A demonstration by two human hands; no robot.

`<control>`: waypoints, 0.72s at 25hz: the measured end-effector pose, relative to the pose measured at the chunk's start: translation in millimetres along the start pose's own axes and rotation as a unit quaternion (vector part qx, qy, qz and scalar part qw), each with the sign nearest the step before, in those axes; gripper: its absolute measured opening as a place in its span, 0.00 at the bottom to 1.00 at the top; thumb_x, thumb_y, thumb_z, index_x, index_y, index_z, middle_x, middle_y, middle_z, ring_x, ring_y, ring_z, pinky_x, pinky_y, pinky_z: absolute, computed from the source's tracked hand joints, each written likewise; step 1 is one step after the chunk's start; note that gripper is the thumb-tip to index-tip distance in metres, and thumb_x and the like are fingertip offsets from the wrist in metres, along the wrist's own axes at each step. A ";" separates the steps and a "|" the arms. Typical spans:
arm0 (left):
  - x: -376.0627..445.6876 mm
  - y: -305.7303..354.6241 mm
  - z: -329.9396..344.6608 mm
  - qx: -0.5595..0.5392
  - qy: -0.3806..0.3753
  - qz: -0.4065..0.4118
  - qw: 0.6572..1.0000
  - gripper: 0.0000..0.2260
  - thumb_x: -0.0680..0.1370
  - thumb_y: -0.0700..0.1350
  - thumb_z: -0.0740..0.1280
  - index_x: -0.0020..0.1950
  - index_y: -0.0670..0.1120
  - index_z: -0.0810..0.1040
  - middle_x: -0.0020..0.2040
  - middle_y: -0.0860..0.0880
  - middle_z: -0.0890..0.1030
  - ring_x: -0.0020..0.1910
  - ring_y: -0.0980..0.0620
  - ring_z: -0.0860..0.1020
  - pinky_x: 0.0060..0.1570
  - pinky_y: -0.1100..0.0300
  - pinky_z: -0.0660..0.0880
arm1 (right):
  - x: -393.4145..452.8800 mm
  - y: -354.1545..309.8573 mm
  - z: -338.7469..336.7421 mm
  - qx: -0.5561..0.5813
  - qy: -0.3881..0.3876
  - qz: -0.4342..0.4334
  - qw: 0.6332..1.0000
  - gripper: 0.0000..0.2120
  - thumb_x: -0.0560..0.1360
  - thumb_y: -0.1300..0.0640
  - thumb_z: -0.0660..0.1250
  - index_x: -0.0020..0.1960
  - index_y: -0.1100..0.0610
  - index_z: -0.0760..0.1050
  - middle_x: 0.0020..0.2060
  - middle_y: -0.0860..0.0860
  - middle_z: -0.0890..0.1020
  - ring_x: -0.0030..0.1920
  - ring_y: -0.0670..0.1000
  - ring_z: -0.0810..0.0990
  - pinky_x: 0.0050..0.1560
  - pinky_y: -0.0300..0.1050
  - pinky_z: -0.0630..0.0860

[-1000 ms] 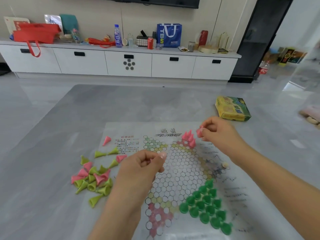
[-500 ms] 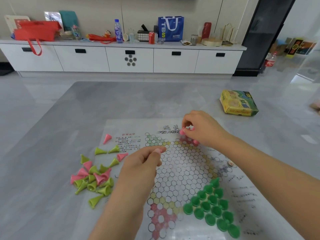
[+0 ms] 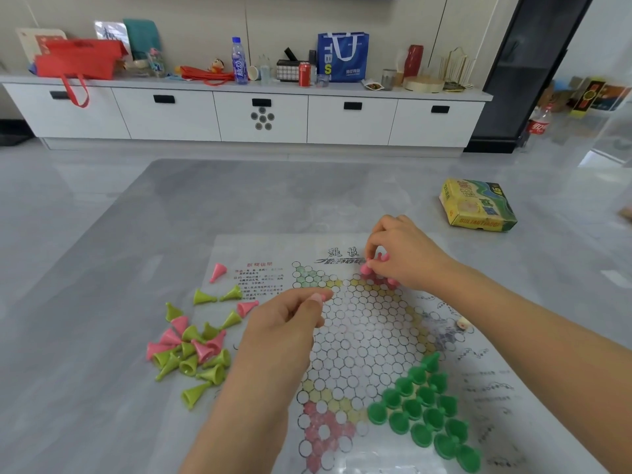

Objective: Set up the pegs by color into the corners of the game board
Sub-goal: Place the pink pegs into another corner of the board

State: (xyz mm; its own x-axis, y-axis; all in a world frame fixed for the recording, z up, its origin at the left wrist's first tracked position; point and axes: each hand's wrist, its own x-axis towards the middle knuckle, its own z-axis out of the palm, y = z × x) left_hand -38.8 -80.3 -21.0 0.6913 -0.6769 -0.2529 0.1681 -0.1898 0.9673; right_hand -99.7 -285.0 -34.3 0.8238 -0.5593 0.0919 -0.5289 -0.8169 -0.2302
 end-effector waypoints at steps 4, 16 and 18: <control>-0.8 0.9 -0.4 0.000 0.000 -0.002 1.000 0.10 0.77 0.43 0.61 0.44 0.54 0.81 0.36 0.52 0.74 0.28 0.55 0.66 0.29 0.62 0.63 | -0.7 1.0 0.0 -0.004 0.003 -0.007 1.000 0.07 0.71 0.52 0.68 0.45 0.54 0.78 0.47 0.46 0.70 0.53 0.47 0.65 0.52 0.40 0.67; -4.3 2.2 -0.9 -0.051 -0.023 0.015 0.998 0.09 0.79 0.47 0.59 0.51 0.42 0.71 0.25 0.54 0.79 0.20 0.58 0.63 0.22 0.68 0.64 | -42.8 -47.8 -53.5 0.260 -0.075 -0.064 0.961 0.05 0.74 0.53 0.64 0.47 0.47 0.79 0.42 0.42 0.81 0.42 0.39 0.79 0.46 0.34 0.77; -5.2 3.8 -0.4 -0.057 -0.025 0.014 0.998 0.10 0.79 0.48 0.56 0.51 0.42 0.70 0.27 0.52 0.80 0.20 0.58 0.63 0.22 0.68 0.64 | -51.3 -55.9 -53.5 0.275 -0.108 -0.086 0.951 0.06 0.73 0.53 0.65 0.47 0.47 0.80 0.42 0.41 0.82 0.44 0.37 0.79 0.47 0.30 0.74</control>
State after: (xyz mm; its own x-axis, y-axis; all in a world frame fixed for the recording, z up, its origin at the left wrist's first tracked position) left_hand -41.5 -77.2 -16.0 0.6608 -0.7165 -0.2237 0.2296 -0.0908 0.9690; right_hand -123.3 -218.1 25.8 0.9426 -0.3337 -0.0126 -0.2441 -0.6630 -0.7077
